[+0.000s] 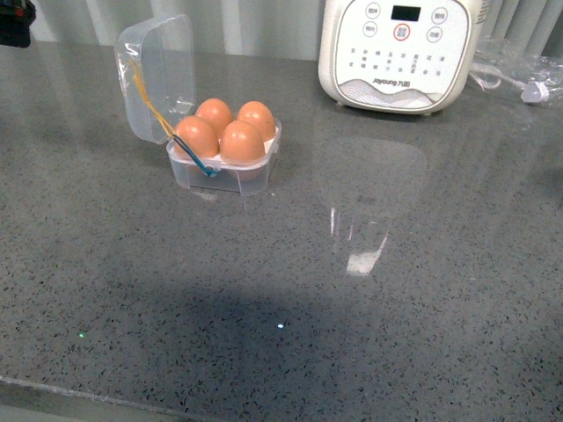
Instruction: Put egg into box
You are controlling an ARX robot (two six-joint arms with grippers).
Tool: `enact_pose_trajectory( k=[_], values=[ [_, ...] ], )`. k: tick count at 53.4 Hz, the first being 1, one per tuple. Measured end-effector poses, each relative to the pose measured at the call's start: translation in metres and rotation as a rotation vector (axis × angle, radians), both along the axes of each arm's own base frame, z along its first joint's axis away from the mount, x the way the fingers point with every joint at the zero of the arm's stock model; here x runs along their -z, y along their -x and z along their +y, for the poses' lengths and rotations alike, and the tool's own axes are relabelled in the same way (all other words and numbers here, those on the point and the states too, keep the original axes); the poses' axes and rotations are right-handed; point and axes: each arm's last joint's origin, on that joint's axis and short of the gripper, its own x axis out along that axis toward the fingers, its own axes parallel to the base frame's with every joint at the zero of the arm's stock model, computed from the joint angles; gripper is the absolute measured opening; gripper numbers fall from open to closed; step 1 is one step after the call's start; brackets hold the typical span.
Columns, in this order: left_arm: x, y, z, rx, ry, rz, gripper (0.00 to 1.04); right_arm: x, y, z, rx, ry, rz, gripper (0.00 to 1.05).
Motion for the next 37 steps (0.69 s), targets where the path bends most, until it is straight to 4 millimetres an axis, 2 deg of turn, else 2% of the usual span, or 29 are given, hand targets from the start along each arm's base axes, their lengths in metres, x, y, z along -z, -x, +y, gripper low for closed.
enact_pose_trajectory(
  k=[13, 25, 31, 37],
  values=[
    [0.003, -0.002, -0.032, 0.053, 0.005, 0.008, 0.98, 0.0, 0.0, 0.0, 0.0, 0.0, 0.0, 0.97],
    [0.004, 0.003, -0.086, 0.144, 0.039, 0.013, 0.98, 0.0, 0.0, 0.0, 0.0, 0.0, 0.0, 0.97],
    [0.009, 0.012, -0.119, 0.214, 0.067, 0.044, 0.98, 0.0, 0.0, 0.0, 0.0, 0.0, 0.0, 0.97],
    [0.013, 0.022, -0.14, 0.265, 0.078, 0.063, 0.98, 0.0, 0.0, 0.0, 0.0, 0.0, 0.0, 0.97]
  ],
)
